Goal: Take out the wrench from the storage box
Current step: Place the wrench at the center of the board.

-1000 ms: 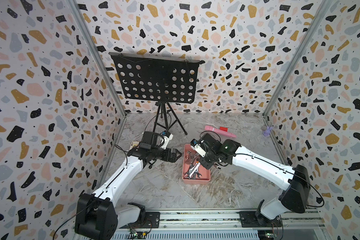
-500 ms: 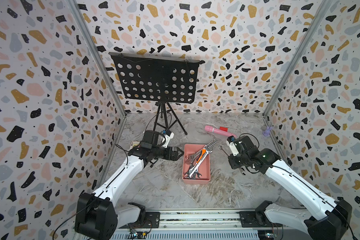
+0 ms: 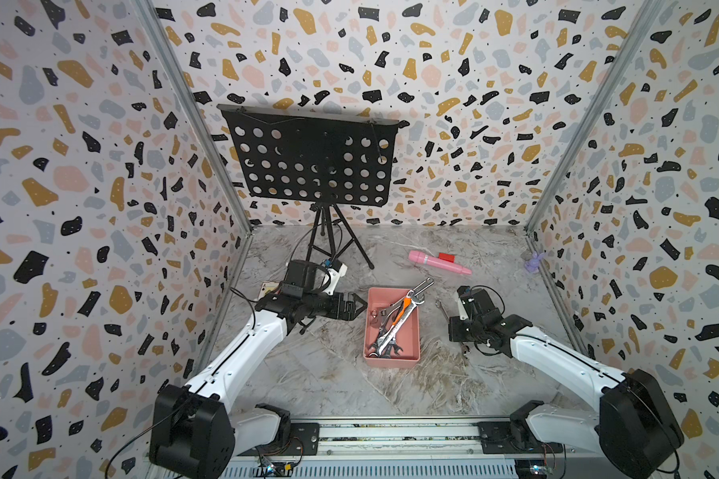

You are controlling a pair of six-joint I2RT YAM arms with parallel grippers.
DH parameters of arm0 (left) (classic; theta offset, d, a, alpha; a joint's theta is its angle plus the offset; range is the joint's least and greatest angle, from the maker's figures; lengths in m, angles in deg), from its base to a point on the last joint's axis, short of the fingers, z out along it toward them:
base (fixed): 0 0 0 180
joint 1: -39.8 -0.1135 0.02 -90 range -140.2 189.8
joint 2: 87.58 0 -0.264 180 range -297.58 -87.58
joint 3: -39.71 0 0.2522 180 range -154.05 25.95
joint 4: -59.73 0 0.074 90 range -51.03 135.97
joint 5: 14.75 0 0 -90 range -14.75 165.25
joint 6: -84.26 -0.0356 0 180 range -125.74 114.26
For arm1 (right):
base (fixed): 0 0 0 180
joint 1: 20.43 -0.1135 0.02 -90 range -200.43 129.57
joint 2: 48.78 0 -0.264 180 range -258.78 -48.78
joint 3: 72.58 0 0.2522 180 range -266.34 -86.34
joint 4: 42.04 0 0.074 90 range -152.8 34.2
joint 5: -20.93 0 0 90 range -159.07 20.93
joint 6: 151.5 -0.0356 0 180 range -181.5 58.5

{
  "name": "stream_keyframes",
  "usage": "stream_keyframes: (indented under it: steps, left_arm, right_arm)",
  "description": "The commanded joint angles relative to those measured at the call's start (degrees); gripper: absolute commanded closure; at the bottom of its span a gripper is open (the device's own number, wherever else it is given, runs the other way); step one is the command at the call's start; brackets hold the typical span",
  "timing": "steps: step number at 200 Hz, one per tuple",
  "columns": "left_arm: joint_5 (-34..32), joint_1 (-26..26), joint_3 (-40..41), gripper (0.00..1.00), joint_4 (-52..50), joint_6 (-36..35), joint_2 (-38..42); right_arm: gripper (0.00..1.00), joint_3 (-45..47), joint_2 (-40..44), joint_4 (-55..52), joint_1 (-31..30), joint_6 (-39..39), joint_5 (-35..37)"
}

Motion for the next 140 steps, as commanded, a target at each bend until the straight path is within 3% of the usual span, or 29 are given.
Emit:
stream_keyframes:
  steps: [1,140]
  left_arm:
    - [-0.2,0.2,-0.3,0.0,1.9,-0.6,0.2]
    - [-0.4,0.2,1.1,0.0,1.8,-1.3,-0.6]
  right_arm:
    - [1.0,0.5,-1.2,9.1,0.2,-3.4,0.1]
    - [0.99,4.5,-12.8,17.4,0.1,-5.0,-1.9]
